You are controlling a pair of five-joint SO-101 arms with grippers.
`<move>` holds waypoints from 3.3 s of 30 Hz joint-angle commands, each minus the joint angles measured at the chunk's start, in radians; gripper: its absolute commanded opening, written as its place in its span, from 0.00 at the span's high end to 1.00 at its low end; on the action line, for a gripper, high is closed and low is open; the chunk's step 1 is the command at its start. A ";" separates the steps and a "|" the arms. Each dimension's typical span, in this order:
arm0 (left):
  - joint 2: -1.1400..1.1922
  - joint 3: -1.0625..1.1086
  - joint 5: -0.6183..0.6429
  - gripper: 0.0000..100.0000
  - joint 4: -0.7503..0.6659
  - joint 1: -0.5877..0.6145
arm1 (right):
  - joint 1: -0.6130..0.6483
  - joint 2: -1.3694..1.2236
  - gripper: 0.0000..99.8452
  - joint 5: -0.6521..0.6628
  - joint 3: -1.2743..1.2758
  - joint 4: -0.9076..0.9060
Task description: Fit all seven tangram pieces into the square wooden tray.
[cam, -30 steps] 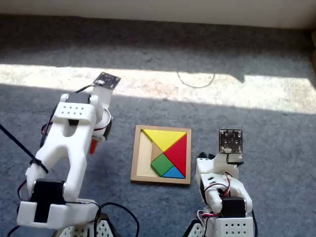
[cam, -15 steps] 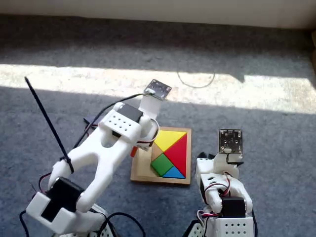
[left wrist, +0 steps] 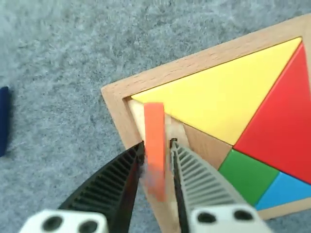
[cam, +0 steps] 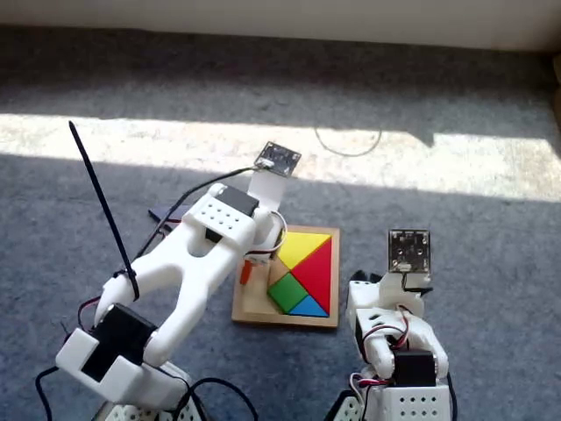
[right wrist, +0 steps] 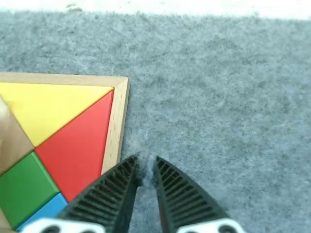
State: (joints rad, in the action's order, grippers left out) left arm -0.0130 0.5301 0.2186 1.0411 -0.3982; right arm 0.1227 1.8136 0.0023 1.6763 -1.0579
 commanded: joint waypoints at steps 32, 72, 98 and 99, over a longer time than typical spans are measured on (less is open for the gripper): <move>-0.004 -0.071 -0.049 0.85 0.169 0.111 | -0.012 0.012 0.99 -0.003 0.101 -0.001; 0.137 -0.094 -0.049 0.85 0.043 0.039 | -0.012 0.012 0.99 -0.003 0.101 -0.001; -0.104 -0.266 -0.400 0.76 0.219 0.553 | -0.012 0.012 0.99 -0.003 0.101 -0.001; -0.104 -0.257 -0.331 0.76 0.196 0.559 | -0.012 0.012 0.99 -0.005 0.101 -0.001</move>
State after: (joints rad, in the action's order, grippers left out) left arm -0.0744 0.2754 -0.2892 1.3265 0.1128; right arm 0.1227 1.8136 0.0023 1.6763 -1.0579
